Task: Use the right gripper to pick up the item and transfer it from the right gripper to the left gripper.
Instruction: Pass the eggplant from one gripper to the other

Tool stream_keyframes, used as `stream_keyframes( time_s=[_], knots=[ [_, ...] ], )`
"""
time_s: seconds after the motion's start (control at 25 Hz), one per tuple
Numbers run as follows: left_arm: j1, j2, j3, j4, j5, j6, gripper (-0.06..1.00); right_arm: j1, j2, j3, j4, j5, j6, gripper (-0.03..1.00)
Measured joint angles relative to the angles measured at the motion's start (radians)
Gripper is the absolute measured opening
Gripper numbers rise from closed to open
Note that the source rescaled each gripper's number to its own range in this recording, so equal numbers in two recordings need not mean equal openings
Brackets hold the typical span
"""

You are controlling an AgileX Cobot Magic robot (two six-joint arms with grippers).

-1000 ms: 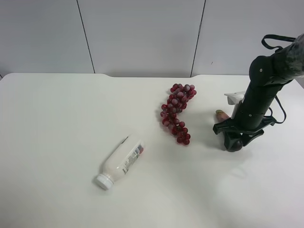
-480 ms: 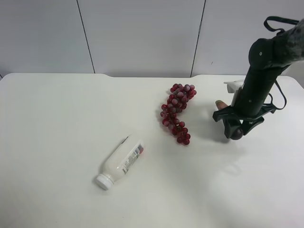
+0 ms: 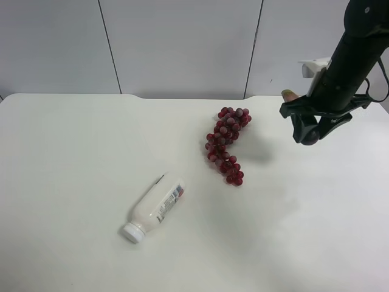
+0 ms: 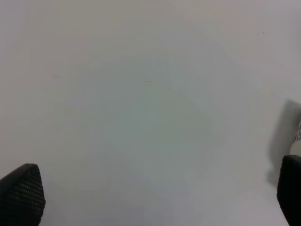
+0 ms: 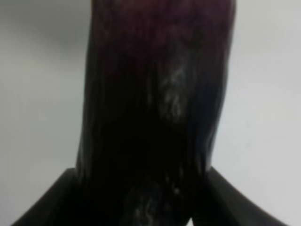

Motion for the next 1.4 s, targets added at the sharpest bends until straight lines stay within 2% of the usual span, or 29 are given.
stream_keyframes(
  time_s=[0.48, 0.8, 1.0, 1.2, 1.4],
  knots=[
    [0.0, 0.0, 0.0, 0.0, 0.0, 0.0, 1.0, 0.237, -0.07, 0.0, 0.0, -0.001, -0.081, 0.0],
    [0.0, 0.0, 0.0, -0.011, 0.0, 0.029, 1.0, 0.452, -0.07, 0.0, 0.0, -0.098, -0.198, 0.0],
    [0.0, 0.0, 0.0, -0.056, 0.0, 0.087, 1.0, 0.578, -0.07, 0.0, 0.004, -0.16, -0.282, 0.0],
    [0.0, 0.031, 0.0, -0.117, 0.006, 0.195, 1.0, 0.609, -0.07, 0.0, 0.087, -0.167, -0.34, 0.0],
    [-0.001, 0.181, -0.019, -0.149, 0.012, 0.291, 1.0, 0.609, -0.07, 0.0, 0.165, -0.136, -0.401, 0.0]
  ],
)
